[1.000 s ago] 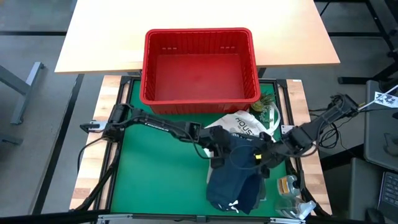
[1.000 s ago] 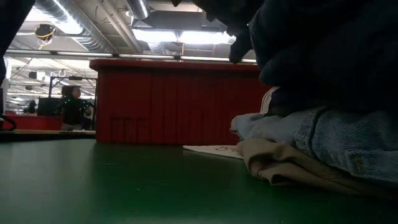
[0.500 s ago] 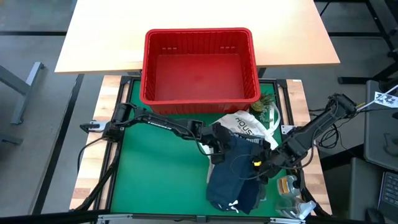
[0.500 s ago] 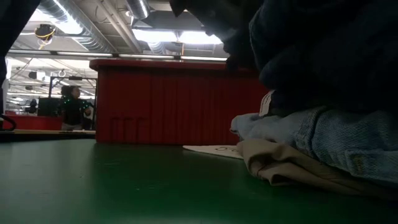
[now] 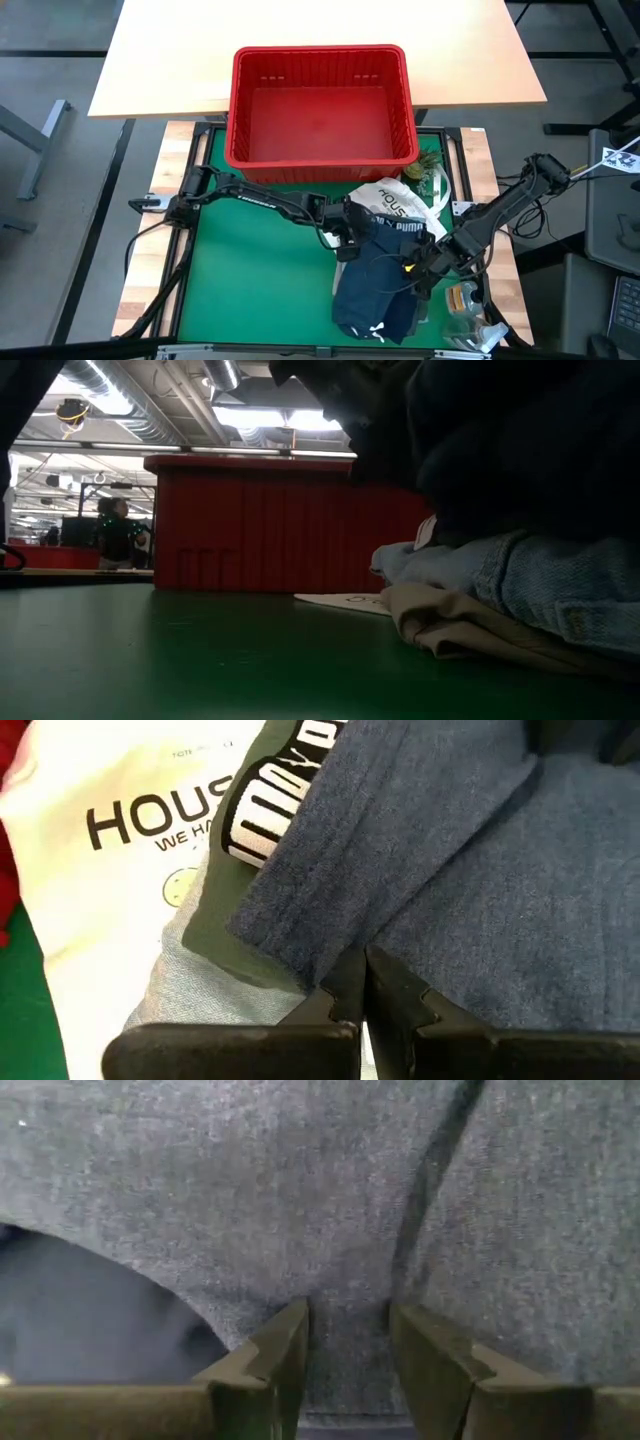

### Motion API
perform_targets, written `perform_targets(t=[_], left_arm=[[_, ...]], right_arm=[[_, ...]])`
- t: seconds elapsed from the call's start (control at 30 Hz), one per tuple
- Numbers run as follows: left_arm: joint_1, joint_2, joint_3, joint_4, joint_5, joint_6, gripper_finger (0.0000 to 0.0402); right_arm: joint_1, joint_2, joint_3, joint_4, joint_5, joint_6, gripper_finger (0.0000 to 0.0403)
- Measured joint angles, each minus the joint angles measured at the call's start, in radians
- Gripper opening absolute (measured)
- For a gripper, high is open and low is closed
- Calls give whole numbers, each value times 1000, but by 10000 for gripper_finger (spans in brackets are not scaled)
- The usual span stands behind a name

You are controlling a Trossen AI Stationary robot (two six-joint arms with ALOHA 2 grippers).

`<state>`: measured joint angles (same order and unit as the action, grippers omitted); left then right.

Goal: Fold Laundry from Bin
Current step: Stack the dark gray shorts on top of the dark blue boxer

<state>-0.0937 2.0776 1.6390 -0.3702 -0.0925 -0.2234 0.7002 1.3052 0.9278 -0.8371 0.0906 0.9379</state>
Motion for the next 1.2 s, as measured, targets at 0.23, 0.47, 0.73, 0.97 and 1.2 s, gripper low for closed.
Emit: perform_targets(t=[0.23,0.47,0.73,0.97,1.2], left_arm=[[0,-21,0,2,0,0,2],[0,-34,0,59,0,-1,2],[0,-35,0,71,0,-1,2],[0,-35,0,70,0,-1,2],[0,-35,0,67,0,-1,2]], right_arm=[[0,0,85,-74,-5,-16,143],[0,-1,166,-186,138,-26,143],[0,-1,152,-267,224,-26,143],[0,0,121,-266,224,-26,143],[0,0,118,-264,224,-26,143]])
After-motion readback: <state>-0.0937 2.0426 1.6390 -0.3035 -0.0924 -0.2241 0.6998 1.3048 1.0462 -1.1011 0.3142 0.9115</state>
